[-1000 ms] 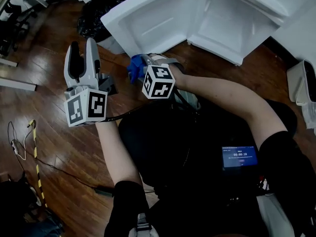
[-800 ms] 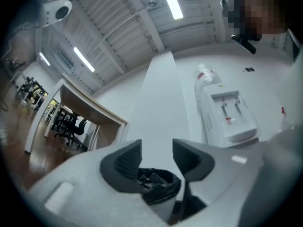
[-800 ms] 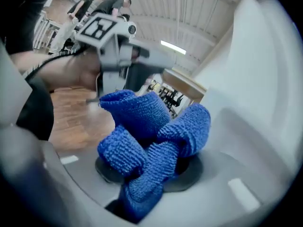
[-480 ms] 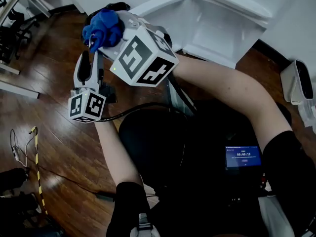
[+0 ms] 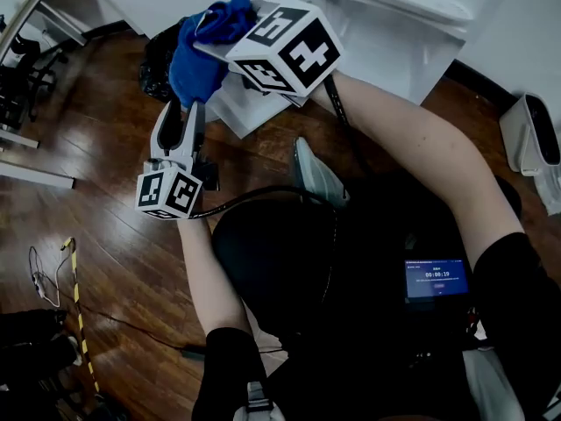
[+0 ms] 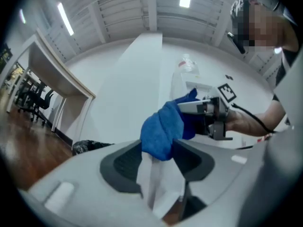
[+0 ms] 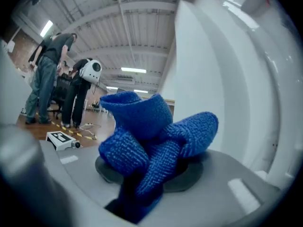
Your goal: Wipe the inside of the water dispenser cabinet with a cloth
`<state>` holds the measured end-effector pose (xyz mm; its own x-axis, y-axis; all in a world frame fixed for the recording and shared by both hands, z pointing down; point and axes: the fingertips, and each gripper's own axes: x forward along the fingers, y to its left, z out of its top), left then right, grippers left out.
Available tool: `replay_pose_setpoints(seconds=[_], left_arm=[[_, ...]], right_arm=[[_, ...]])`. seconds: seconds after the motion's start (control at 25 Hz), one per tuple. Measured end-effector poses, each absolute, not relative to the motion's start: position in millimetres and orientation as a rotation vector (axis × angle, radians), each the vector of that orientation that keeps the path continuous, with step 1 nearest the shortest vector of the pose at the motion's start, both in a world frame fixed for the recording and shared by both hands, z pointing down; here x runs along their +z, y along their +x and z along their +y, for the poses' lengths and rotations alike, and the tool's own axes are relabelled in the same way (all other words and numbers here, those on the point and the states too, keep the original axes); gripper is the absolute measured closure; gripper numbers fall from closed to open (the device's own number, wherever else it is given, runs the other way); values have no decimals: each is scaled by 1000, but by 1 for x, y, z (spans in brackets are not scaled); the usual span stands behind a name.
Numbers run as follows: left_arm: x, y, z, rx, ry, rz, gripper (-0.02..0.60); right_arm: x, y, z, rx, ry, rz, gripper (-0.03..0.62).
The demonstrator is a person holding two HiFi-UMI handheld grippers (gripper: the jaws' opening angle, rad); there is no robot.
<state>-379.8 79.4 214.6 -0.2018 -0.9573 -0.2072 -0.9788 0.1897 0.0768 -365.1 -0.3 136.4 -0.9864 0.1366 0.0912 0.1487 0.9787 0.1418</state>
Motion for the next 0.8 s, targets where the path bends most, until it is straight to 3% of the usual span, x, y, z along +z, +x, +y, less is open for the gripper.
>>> replay_pose_setpoints(seconds=[0.24, 0.44, 0.6, 0.8], left_arm=[[201, -382, 90, 360, -1861, 2330, 379], [247, -391, 67, 48, -1918, 2447, 377], [289, -389, 44, -293, -1981, 2548, 377], [293, -389, 38, -242, -1997, 2555, 377]], right_arm=[[101, -318, -79, 5, 103, -3238, 447], [101, -311, -141, -378, 535, -3041, 446], [123, -342, -114, -497, 384, -2906, 446], [132, -371, -45, -443, 128, -2924, 447]])
